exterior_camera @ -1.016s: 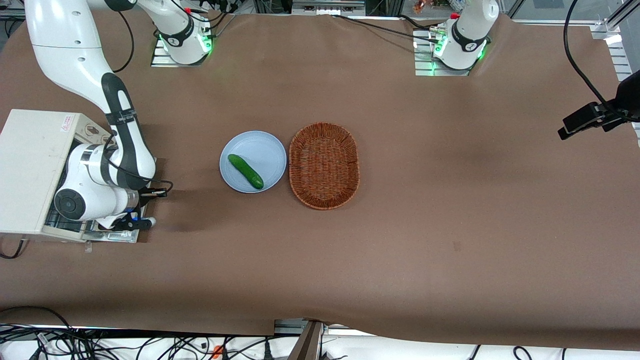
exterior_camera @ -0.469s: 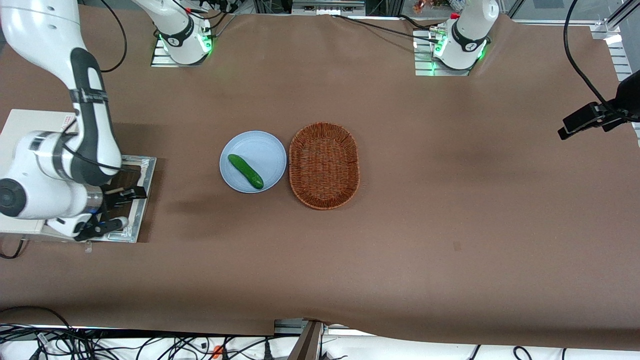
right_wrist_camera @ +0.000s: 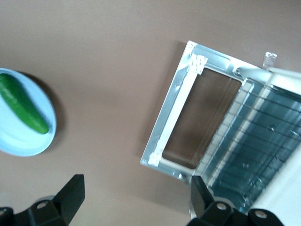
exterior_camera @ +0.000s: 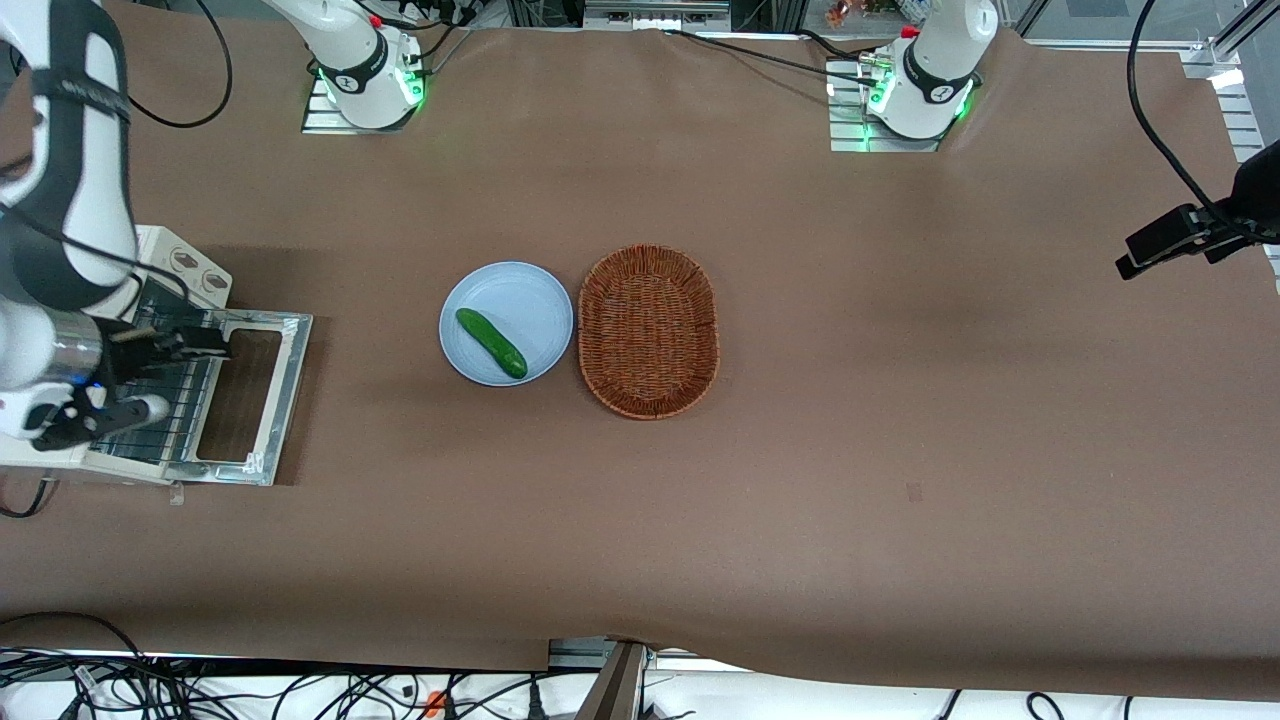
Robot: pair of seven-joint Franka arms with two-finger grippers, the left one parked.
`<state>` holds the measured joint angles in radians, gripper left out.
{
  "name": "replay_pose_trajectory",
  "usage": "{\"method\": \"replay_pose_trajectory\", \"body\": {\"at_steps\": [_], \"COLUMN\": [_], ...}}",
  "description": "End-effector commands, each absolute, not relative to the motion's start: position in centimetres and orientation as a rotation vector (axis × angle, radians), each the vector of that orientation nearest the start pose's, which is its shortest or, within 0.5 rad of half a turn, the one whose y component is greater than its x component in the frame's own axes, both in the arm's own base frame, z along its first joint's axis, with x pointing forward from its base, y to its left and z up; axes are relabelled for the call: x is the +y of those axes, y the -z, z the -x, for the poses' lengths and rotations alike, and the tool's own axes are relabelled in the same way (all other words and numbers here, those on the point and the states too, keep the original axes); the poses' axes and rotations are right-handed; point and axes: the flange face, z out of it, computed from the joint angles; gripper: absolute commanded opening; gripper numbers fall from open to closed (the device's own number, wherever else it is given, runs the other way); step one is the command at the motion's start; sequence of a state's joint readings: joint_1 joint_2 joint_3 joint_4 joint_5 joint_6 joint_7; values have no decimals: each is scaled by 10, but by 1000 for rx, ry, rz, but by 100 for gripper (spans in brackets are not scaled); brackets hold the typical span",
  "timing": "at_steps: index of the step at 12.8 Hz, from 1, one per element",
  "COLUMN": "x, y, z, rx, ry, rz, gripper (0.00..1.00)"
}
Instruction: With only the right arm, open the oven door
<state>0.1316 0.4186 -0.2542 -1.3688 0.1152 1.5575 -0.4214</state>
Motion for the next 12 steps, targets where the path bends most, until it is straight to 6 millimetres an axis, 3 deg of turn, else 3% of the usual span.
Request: {"method": "replay_pose_trajectory", "body": {"at_steps": [1,4,6,12], "x": [-46,-47,-45,-36], "y": [-508,-538,-554,-577], "z": [-638,-625,-614,-600], "rx": [-459,-450,-246,-114], "ry": [-276,-235,-237,-194], "rz": [3032,3037,3102,3148], "gripper": [100,100,100,100]}}
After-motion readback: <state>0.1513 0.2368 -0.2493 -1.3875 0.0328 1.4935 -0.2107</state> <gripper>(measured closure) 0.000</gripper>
